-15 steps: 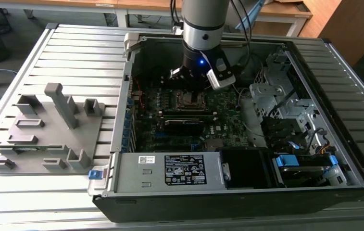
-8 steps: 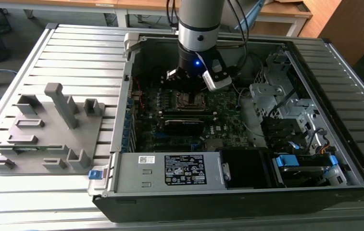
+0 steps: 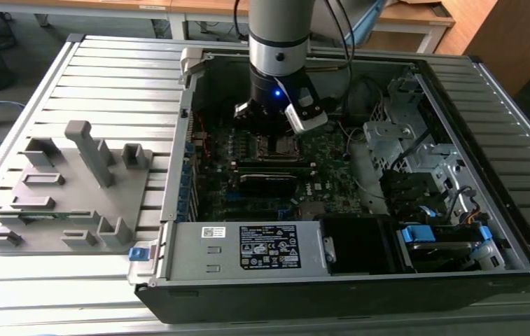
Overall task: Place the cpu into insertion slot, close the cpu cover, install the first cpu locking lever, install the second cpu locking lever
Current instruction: 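Install the second cpu locking lever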
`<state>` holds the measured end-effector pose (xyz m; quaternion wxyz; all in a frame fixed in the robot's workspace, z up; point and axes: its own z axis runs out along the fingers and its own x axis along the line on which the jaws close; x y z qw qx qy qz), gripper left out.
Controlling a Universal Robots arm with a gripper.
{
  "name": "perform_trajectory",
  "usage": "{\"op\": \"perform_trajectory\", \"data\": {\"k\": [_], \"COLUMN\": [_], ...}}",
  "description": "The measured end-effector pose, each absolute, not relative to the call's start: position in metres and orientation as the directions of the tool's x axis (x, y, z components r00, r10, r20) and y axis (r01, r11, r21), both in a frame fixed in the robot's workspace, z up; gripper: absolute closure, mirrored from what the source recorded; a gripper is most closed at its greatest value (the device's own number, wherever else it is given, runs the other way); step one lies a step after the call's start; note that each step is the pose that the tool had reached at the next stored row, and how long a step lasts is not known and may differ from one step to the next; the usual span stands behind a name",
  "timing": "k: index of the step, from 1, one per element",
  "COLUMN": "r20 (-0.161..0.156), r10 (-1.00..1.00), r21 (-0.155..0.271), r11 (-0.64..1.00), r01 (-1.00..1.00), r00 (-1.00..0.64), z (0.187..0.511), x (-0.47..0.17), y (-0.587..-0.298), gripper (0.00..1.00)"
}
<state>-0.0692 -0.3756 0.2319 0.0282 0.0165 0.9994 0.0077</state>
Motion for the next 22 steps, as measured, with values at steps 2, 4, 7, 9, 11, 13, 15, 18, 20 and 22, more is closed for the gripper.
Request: {"op": "perform_trajectory", "data": {"k": [2,4,7,9,11,13,15,18,20,22], "r20": [-0.058,-0.059,-0.059,-0.06,-0.06,-0.06,-0.06,-0.06,-0.06,-0.06], "r10": [0.033,0.033,0.033,0.033,0.033,0.033,0.033,0.033,0.033,0.033], "r21": [0.016,0.016,0.016,0.016,0.016,0.016,0.016,0.016,0.016,0.016], "r11": [0.999,0.999,0.999,0.999,0.999,0.999,0.999,0.999,0.999,0.999], "r01": [0.033,0.033,0.032,0.033,0.033,0.033,0.033,0.033,0.033,0.033], "r00": [-0.998,-0.998,-0.998,-0.998,-0.998,-0.998,-0.998,-0.998,-0.998,-0.998], "z": [0.2303,0.2289,0.2284,0.2282,0.2282,0.2279,0.2273,0.2226,0.2226,0.2225], "x": [-0.071,-0.0722,-0.0725,-0.0725,-0.0725,-0.0725,-0.0725,-0.0725,-0.0725,-0.0725], "y": [-0.3764,-0.377,-0.3771,-0.3771,-0.3771,-0.3771,-0.3771,-0.3771,-0.3771,-0.3771], "gripper": [0.89,0.89,0.89,0.89,0.89,0.89,0.89,0.89,0.89,0.89]}}
